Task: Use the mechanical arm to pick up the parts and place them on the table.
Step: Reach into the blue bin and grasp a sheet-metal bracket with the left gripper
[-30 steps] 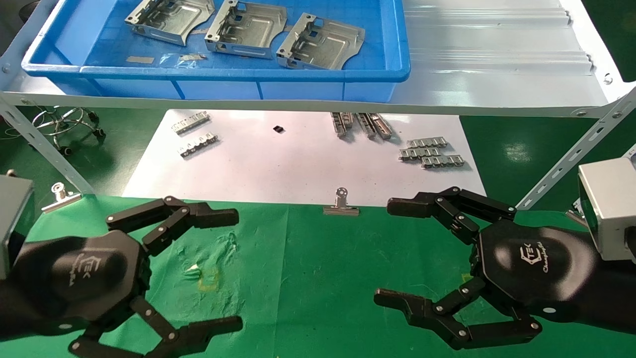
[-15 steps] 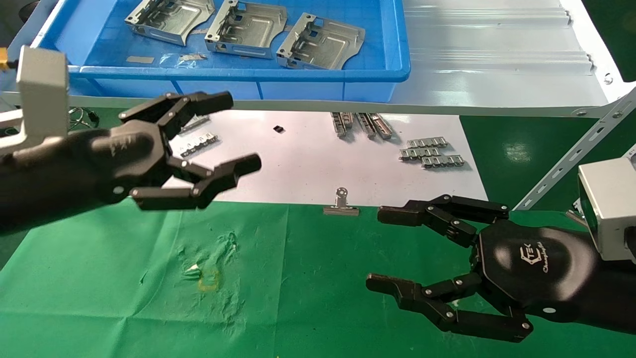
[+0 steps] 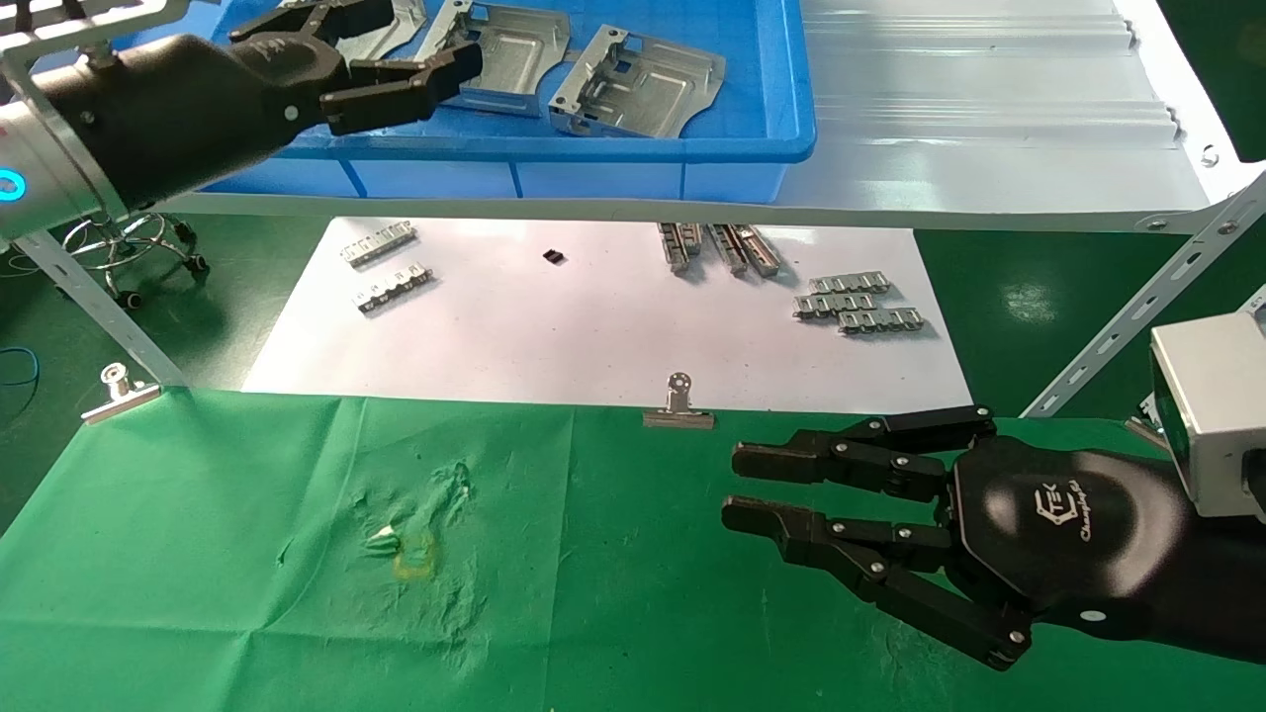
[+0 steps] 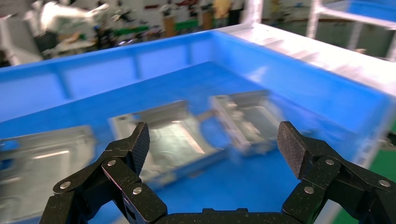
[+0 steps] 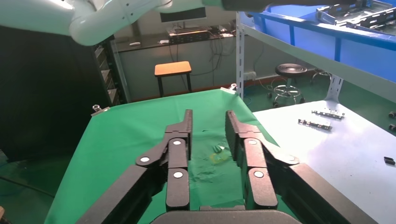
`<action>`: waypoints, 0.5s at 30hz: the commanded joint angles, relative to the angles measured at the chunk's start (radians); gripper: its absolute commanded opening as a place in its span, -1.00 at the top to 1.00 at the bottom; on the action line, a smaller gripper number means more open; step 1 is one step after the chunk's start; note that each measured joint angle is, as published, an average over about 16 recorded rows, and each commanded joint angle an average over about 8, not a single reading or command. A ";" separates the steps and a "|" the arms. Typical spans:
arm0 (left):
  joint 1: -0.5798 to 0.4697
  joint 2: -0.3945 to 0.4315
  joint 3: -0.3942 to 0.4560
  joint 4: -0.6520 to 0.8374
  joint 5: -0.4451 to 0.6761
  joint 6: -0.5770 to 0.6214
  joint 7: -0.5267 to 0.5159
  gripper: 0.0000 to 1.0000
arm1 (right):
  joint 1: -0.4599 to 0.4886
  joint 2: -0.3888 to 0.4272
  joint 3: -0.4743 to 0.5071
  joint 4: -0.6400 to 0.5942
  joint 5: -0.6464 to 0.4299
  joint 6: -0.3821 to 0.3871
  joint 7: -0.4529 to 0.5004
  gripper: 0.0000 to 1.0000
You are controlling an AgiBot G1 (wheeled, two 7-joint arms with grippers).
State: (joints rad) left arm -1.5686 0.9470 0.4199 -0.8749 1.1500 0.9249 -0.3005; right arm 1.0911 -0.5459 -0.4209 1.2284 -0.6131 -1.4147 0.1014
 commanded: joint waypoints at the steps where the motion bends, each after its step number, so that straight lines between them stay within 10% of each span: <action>1: -0.047 0.024 0.020 0.046 0.041 -0.036 -0.017 -1.00 | 0.000 0.000 0.000 0.000 0.000 0.000 0.000 1.00; 11: -0.277 0.132 0.142 0.290 0.214 -0.032 -0.148 -0.99 | 0.000 0.000 0.000 0.000 0.000 0.000 0.000 1.00; 15: -0.341 0.172 0.180 0.381 0.270 -0.032 -0.182 -0.40 | 0.000 0.000 0.000 0.000 0.000 0.000 0.000 1.00</action>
State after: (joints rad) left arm -1.8971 1.1164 0.5922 -0.5050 1.4102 0.8872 -0.4707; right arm 1.0911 -0.5459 -0.4209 1.2284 -0.6131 -1.4147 0.1014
